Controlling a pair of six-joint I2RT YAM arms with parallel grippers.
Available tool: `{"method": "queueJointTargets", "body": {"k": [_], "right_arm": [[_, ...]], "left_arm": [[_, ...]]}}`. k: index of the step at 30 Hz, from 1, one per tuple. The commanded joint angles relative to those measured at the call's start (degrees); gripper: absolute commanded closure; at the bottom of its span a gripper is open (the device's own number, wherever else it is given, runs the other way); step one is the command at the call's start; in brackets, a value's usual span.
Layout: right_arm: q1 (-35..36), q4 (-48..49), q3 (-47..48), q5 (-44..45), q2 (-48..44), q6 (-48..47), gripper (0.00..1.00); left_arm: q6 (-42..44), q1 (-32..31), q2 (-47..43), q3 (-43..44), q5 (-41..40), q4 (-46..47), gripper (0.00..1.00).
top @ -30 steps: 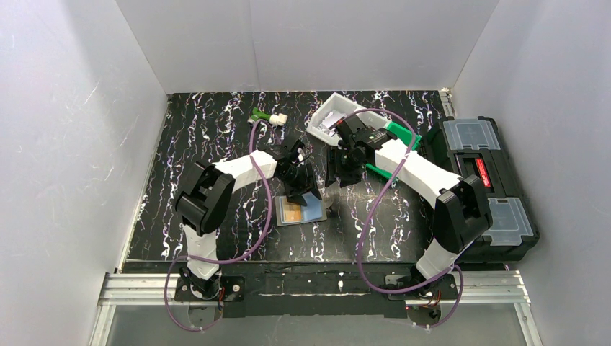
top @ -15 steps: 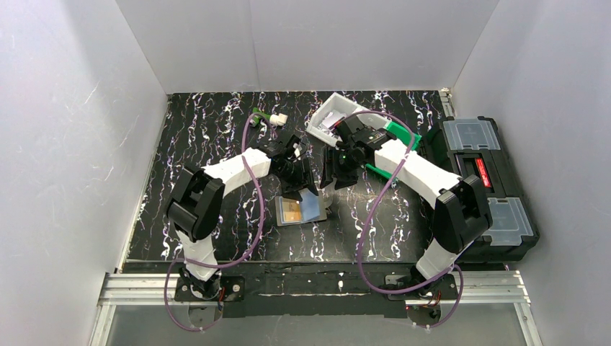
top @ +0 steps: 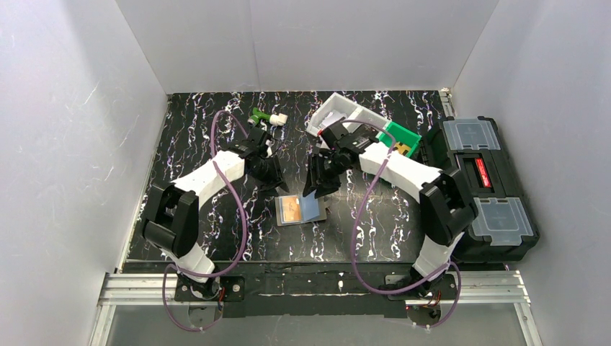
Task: Take the credit cards out of the card holder
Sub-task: Remove the credit card from the card holder.
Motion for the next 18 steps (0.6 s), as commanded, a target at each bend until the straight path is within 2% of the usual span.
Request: {"method": "queueJointTargets", "body": {"k": [1,9,18], "right_arm": [[0.6,4.1,2.7,-5.4,3.6,2.1,0.5],[0.9,7.4,2.6,-8.2,9.9,2.9,0.54],[0.8,10.9,0.4,-8.3,14.5,3.4,0.6]], "left_arm": [[2.5,0.8,-2.4,-3.2,-1.4,-3.2,0.63],[2.6,0.9,-0.1,-5.5,1.1,0.4,0.84],[3.0,0.8,3.8,-5.9,0.8,1.2,0.91]]}}
